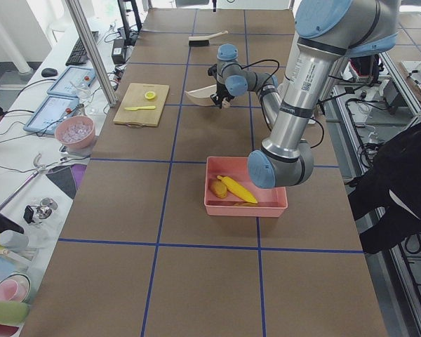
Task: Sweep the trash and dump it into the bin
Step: 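Lower the empty dustpan onto the table beside the pink bin with the left gripper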
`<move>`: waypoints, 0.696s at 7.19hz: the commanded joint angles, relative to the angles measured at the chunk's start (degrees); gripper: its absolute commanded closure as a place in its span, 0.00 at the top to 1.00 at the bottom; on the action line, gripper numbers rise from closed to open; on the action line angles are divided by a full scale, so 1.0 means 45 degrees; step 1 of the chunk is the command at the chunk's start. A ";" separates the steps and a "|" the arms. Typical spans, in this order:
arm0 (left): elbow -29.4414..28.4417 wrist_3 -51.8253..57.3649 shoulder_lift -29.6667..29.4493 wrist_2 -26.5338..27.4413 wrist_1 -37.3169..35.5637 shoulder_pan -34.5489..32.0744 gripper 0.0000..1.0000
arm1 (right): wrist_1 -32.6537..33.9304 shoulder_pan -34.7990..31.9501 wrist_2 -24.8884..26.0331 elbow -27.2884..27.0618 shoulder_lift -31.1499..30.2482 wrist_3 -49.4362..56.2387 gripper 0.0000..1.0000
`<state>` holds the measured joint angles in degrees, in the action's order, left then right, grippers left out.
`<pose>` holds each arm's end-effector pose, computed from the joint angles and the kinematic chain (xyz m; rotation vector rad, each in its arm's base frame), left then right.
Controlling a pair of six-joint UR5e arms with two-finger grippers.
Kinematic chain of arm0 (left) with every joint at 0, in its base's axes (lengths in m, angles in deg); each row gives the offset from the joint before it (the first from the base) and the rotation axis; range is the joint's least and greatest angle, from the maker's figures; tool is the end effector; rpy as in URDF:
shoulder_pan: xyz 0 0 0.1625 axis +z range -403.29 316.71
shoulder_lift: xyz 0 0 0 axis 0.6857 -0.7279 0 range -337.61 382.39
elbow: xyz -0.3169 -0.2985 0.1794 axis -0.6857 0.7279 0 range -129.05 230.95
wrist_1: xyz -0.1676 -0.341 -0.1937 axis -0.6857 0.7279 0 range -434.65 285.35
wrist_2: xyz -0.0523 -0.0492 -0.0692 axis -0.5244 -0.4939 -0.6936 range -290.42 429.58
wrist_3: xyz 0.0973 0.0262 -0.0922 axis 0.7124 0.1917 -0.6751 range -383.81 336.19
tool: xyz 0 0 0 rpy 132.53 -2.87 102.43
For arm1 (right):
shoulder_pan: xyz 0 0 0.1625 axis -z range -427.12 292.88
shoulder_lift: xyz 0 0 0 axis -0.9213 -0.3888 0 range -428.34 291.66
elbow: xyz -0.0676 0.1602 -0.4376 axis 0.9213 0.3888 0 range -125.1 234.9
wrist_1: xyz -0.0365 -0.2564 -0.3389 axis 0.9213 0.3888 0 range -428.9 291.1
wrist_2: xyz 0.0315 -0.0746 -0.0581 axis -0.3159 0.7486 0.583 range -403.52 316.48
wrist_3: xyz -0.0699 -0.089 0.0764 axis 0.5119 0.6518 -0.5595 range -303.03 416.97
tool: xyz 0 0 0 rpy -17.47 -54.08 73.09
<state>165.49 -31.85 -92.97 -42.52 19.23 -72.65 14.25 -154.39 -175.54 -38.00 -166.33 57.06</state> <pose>0.5035 -0.3771 0.2725 0.5911 0.8567 1.0188 0.0209 -0.4423 0.7631 0.0125 -0.7337 -0.0582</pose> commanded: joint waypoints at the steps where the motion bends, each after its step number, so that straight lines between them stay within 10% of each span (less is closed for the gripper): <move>1: -0.0064 0.2282 0.0377 0.0007 0.0427 0.0080 0.00 | 0.0000 0.0000 0.0000 0.0019 0.0000 0.0000 1.00; 5: 0.0366 0.3701 0.3068 0.0769 0.2665 0.0118 0.00 | 0.0000 0.0000 0.0000 0.0019 0.0000 0.0000 1.00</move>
<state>166.75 -15.82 -83.42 -39.82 27.18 -72.24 14.25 -154.39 -175.53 -37.95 -166.34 57.06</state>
